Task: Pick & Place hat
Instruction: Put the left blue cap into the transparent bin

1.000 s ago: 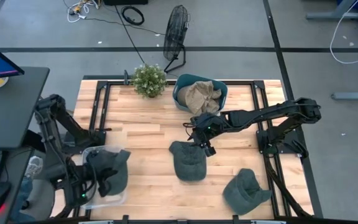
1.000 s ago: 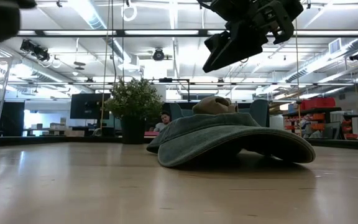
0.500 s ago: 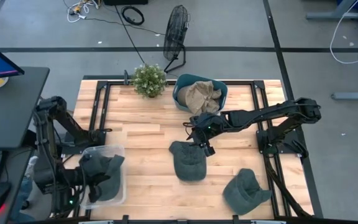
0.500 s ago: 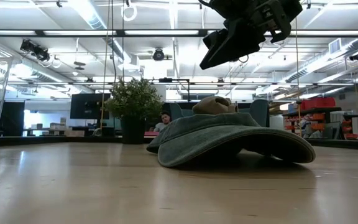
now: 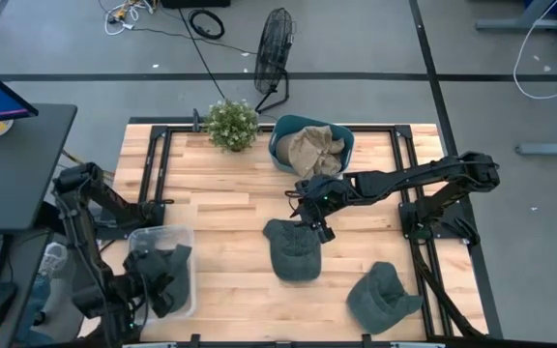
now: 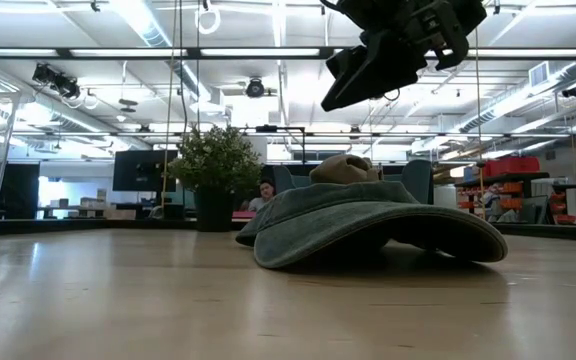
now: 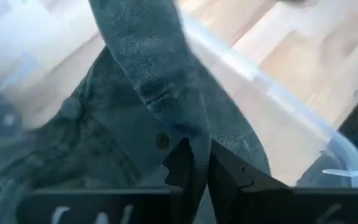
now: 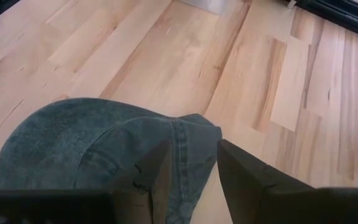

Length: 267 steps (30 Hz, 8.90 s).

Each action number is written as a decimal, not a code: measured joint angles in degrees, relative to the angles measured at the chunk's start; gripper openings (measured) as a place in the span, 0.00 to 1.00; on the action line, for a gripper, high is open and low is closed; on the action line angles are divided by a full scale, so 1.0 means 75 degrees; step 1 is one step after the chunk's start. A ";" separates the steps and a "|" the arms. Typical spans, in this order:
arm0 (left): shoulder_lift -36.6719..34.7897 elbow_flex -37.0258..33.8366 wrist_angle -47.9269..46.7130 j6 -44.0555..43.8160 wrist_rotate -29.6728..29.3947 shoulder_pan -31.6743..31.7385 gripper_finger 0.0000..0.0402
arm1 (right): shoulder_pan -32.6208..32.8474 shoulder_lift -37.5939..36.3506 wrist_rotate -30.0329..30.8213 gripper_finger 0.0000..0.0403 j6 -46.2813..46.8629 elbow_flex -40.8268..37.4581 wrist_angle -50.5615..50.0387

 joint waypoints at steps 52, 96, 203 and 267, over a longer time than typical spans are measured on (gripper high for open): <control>0.0169 0.1619 0.3780 1.5098 0.2260 0.9444 0.48 | 0.1746 -0.0006 0.0997 0.55 0.3250 0.0003 -0.1454; 0.0370 -0.2422 1.0840 1.4595 0.3480 0.8190 0.48 | 0.1696 0.1367 0.1516 0.45 0.2544 -0.2471 0.3735; -0.2712 -0.2452 0.2346 0.4215 -0.0642 -0.0697 0.07 | 0.2323 0.0300 0.3191 0.40 0.1904 -0.1341 0.1977; -0.1813 -0.1920 0.3610 0.6930 0.3367 0.5141 0.00 | 0.2317 0.0303 0.3156 0.40 0.0236 -0.1343 0.3499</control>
